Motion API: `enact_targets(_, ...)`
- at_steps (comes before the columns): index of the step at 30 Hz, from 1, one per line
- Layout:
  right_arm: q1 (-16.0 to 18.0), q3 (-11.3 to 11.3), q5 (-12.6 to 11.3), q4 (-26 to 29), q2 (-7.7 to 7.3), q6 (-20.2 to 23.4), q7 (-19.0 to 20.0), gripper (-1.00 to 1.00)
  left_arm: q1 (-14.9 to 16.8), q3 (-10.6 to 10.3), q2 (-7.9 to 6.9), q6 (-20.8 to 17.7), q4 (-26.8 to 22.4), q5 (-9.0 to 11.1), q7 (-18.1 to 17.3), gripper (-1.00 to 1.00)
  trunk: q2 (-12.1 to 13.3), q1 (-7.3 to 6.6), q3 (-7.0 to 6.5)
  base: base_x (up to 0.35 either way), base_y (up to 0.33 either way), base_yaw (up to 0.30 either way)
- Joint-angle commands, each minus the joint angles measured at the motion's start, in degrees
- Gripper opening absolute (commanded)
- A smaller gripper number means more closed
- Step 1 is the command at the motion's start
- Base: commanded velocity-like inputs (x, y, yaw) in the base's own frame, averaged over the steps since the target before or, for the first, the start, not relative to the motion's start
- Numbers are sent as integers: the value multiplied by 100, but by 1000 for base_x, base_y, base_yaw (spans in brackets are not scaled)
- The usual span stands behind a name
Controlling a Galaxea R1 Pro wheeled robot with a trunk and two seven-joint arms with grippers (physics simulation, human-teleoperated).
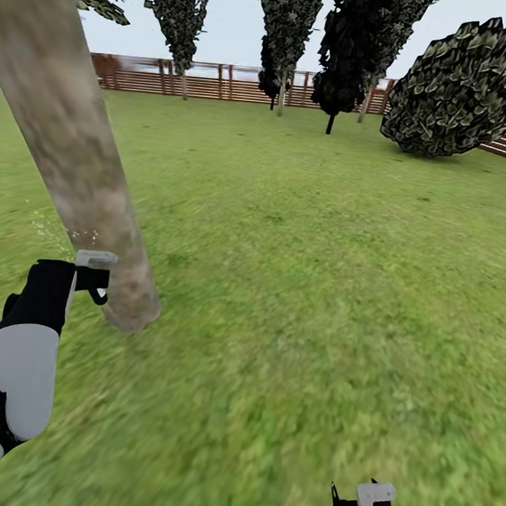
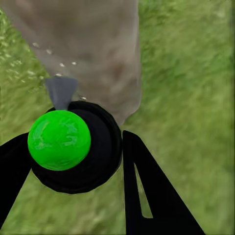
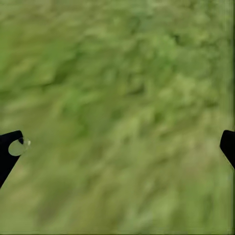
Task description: In the garden, pick up the pesticide atomizer on the floor and spray pesticide onto both trees until each tree trunk is fully covered.
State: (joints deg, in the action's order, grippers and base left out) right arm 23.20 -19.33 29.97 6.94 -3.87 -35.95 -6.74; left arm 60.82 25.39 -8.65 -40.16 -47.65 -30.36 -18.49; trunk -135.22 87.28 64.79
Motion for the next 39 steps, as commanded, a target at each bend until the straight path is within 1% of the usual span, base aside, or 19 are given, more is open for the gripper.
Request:
enact_targets(1, 0, 0, 0, 0, 0, 0, -2, 100, -2, 1, -35, -1, 1, 7, -4, -100, 0, 0, 0, 48, -48, 0)
enact_targets(4, 0, 0, 0, 0, 0, 0, -2, 100, -19, 1, -226, -1, 14, 11, -6, -100, 0, 0, 0, 14, -14, 0)
enact_targets(6, 0, 0, 0, 0, 0, 0, -3, 100, -162, 1, -406, 8, 67, 23, -23, -100, 0, 0, 0, 2, -2, 0)
enact_targets(9, 0, 0, 0, 0, 0, 0, -3, 100, -267, -13, -395, 7, 78, 37, -45, -100, 0, 0, 0, 0, 0, 0)
enact_targets(10, 0, 0, 0, 0, -1, 0, -3, 100, -278, -112, -375, 3, 82, 51, -44, -100, 0, 0, 0, 0, 0, 0)
enact_targets(11, 0, 0, 0, 0, -1, 0, -1, 100, -284, -349, -321, -2, 86, 75, -42, -100, 0, 0, 0, 0, 0, 0)
enact_targets(14, 0, 0, 0, 0, 0, 0, 4, 100, -282, -415, -385, -14, 81, 78, -47, -100, 0, 0, 0, 0, 0, 0)
enact_targets(15, 0, 0, 0, 0, 0, 0, 5, 100, -281, -411, -437, -16, 81, 67, -48, -100, 0, 0, 0, 0, 0, 0)
enact_targets(17, 0, 0, 0, 0, -7, 0, 5, 100, -287, -405, -749, -18, 90, 58, -50, -100, 0, 0, 0, 0, 0, 0)
enact_targets(19, 0, 0, 0, 0, -6, 0, 5, 100, -294, -410, -836, -13, 101, 60, -44, -100, 0, 0, 0, 0, 0, 0)
enact_targets(21, 0, 0, 0, 0, -4, 0, 5, 100, -308, -430, -803, 0, 288, 86, -37, -100, 0, 0, 0, 0, 0, 0)
enact_targets(23, 0, 0, 2, 0, -2, 0, 5, 100, -321, -438, -637, 16, 699, 98, -10, -100, 0, 0, 0, 0, 0, 0)
enact_targets(26, 0, 0, 8, -8, 0, 0, 6, 100, -328, -409, -557, 51, 921, 96, 9, -100, 0, 0, 0, 0, 0, 0)
enact_targets(28, 0, 0, 8, -8, 0, 0, 6, 100, -330, -392, -612, 57, 944, 82, 5, -100, 0, 0, 0, 0, 0, 0)
enact_targets(31, 0, 0, 9, -9, 0, 0, 6, 100, -333, -382, -941, 62, 956, 91, -2, -100, 0, 0, 0, 0, 0, 0)
enact_targets(33, 0, 0, 9, -9, 0, 0, 6, 100, -334, -385, -951, 67, 960, 105, 10, -100, 0, 0, 0, 0, 0, 0)
enact_targets(35, 0, 0, 9, -9, 0, 0, 6, 100, -334, -385, -859, 68, 962, 112, 11, -100, 0, 0, 0, 0, 0, 0)
enact_targets(37, 0, 0, 9, -9, 0, 0, 6, 100, -334, -386, -643, 69, 960, 109, 13, -100, 0, 0, 0, 0, 0, 0)
enact_targets(39, 0, 0, 9, -9, 0, 0, 6, 100, -334, -380, -583, 69, 959, 103, 12, -100, 0, 0, 0, 0, 0, 0)
